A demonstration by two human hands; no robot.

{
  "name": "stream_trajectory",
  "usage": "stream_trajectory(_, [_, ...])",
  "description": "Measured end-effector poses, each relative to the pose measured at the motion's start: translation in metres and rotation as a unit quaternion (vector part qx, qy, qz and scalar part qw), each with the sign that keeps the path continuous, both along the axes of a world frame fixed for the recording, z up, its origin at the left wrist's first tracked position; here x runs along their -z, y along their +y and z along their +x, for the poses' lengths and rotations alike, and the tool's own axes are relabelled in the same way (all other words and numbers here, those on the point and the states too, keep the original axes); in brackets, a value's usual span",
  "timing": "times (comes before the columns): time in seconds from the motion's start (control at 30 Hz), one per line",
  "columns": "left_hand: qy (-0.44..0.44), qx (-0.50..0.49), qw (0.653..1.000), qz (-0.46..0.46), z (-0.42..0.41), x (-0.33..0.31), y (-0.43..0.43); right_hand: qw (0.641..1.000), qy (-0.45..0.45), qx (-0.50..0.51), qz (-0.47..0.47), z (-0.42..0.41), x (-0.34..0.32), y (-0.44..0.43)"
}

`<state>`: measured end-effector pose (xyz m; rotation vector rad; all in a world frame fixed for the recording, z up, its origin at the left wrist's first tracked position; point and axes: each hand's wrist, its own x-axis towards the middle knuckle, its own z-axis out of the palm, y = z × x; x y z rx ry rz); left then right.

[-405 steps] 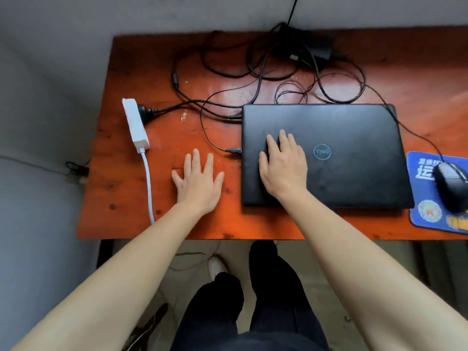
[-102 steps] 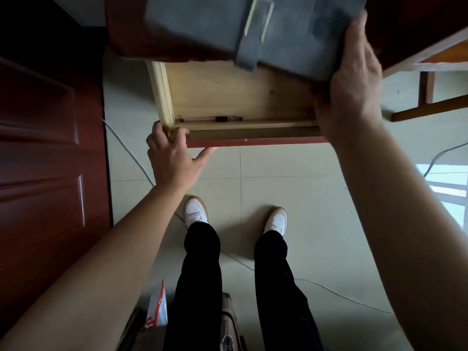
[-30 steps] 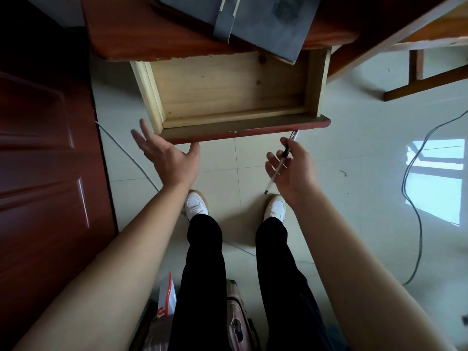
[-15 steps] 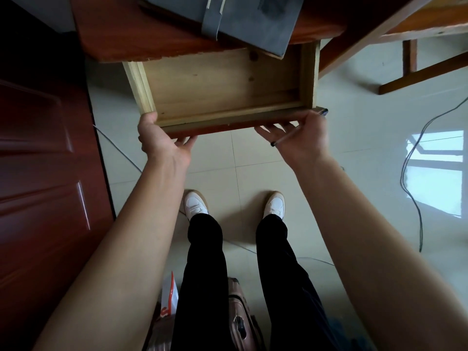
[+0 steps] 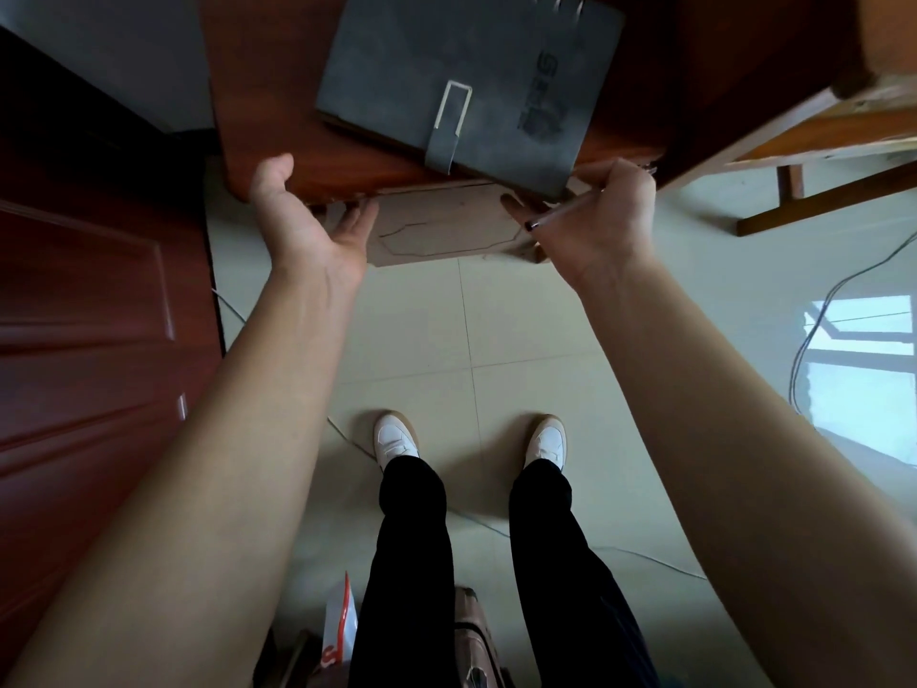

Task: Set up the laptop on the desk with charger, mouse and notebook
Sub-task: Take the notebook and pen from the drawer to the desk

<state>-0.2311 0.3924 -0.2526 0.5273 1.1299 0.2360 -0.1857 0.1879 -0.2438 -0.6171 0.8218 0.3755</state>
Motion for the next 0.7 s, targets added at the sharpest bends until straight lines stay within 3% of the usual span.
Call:
stream_trajectory(0.17, [0.005,0.016,1.000,0.006,0.012,0.001,0.002,0.999,0.045,0.002,-0.026,0.017,0.003,0.005])
stream_trajectory(0.43, [-0.017,0.034,0.999,-0.023,-0.009,0.016,0.013,0.995,0.023,-0.061,-0.072,0.001,0.000,0.013])
stream_trajectory(0.53, [-0.012,0.074,0.997,-0.019,-0.018,0.019,0.023,0.992,0.027,-0.045,-0.116,-0.008,0.000,0.017])
stream_trajectory(0.7, [0.054,0.162,0.984,0.055,-0.036,0.016,0.020,0.976,-0.027,-0.118,-0.180,-0.034,-0.002,0.010])
